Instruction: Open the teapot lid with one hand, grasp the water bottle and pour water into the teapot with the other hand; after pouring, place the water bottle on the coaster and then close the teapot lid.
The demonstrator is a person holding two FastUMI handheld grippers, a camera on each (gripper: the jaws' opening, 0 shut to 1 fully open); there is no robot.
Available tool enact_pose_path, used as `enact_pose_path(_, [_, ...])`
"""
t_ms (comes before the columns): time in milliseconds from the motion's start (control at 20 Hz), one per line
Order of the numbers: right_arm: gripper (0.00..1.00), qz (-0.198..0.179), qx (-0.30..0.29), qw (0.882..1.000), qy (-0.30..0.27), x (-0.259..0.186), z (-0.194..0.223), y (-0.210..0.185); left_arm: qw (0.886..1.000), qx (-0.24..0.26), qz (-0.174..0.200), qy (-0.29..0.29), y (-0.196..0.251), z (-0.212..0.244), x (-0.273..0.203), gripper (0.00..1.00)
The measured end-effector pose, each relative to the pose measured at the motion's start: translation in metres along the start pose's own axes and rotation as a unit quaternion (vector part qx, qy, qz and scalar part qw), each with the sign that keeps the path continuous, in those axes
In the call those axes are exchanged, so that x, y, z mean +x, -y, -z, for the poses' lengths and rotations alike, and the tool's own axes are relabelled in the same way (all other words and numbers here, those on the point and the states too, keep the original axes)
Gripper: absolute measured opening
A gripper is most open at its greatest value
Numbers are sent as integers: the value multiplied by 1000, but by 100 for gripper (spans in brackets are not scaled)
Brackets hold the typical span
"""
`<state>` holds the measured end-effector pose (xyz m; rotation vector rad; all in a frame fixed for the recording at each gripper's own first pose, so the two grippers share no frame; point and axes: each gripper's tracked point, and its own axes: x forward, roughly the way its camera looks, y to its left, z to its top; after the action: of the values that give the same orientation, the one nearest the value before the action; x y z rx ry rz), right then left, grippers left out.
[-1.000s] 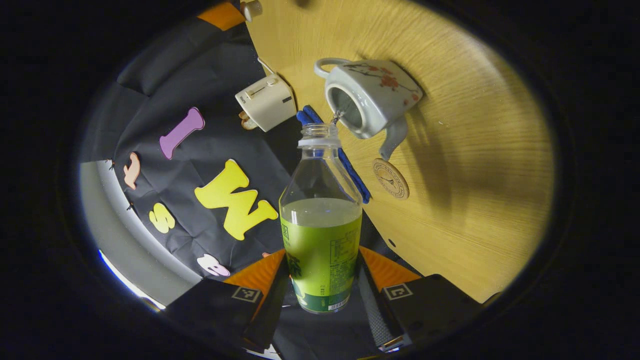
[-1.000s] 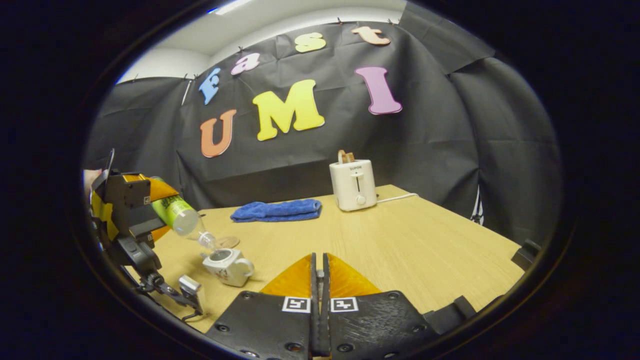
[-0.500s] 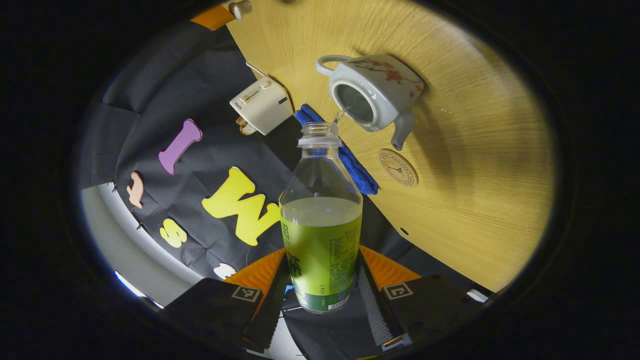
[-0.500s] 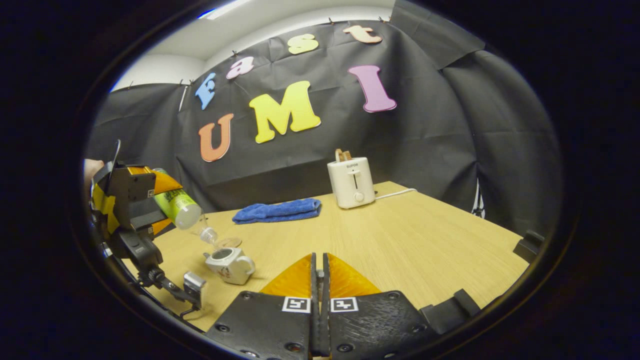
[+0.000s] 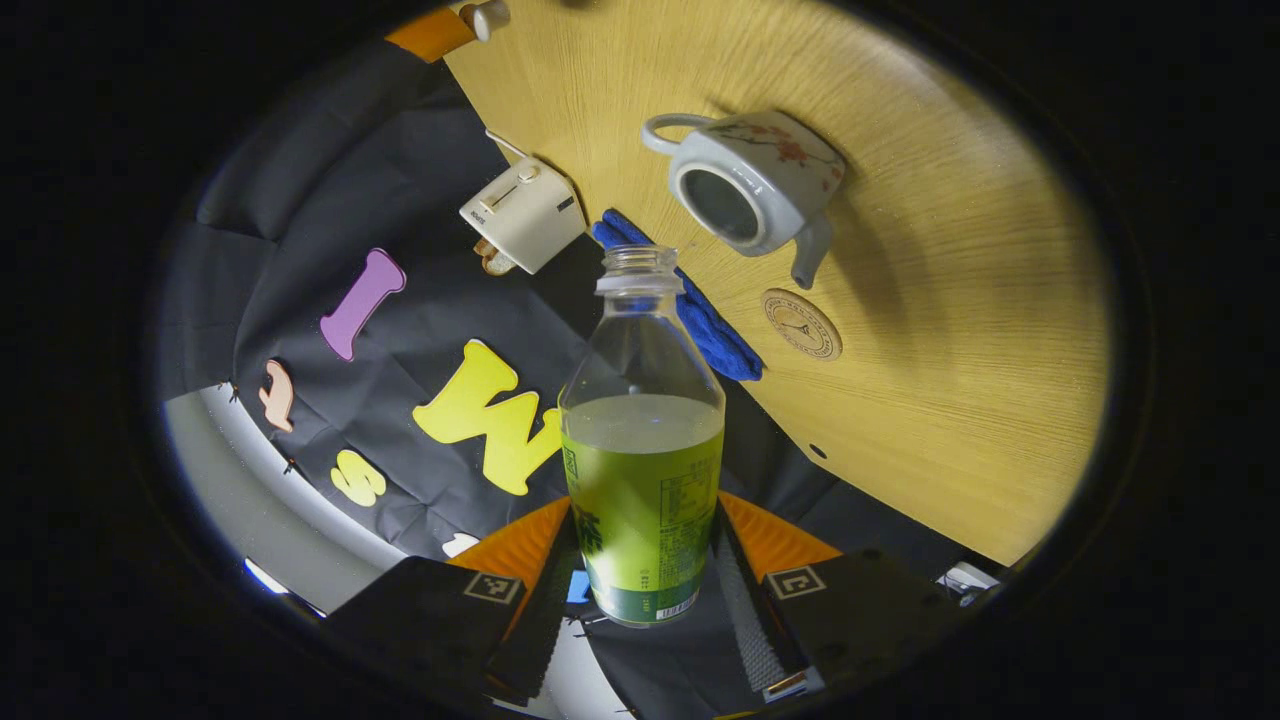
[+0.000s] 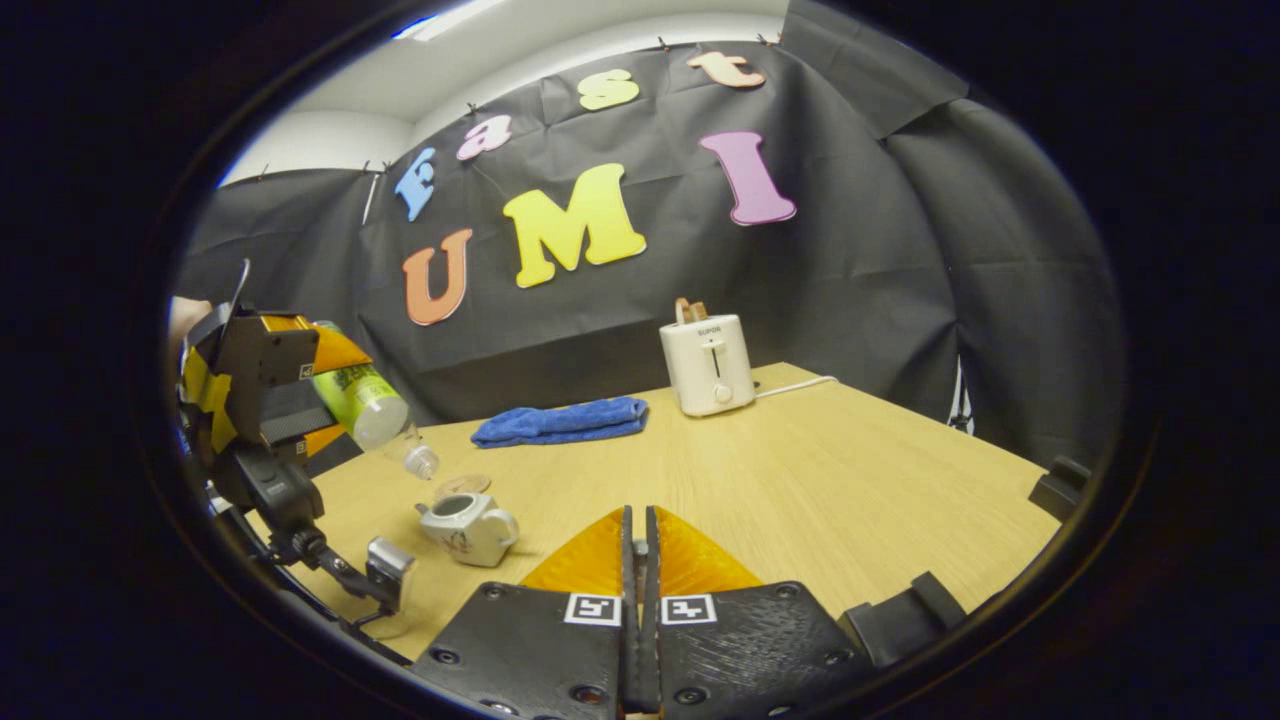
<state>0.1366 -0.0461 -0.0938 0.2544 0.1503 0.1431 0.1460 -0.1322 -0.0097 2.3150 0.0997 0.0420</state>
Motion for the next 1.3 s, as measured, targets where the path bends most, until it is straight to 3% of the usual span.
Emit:
enact_pose_path(500, [0, 5, -14, 1000, -2, -3, 2, -3, 999, 47, -12, 11, -7, -14, 5, 74])
enact_pose_path(800, [0, 8, -19, 1000, -8, -1, 3, -6, 999, 28, -21, 19, -5, -13, 5, 74])
enact_pose_path(900, [0, 6, -22, 1000, -9, -1, 3, -10, 999, -12, -20, 24, 2, -9, 7, 74])
enact_pose_path(1050, [0, 19, -35, 999, -5, 4, -5, -8, 992, -114, -19, 43, 18, -9, 12, 74])
enact_pose_path(1150, [0, 19, -31, 999, -5, 6, -7, -12, 976, -210, 10, 59, 41, -9, 15, 73])
enact_pose_path(1250, [0, 20, -32, 999, -7, 10, -9, -15, 951, -299, 52, 60, 66, -9, 20, 74])
enact_pose_path(1300, [0, 18, -35, 999, -11, 11, -9, -18, 937, -340, 51, 57, 71, -6, 22, 74])
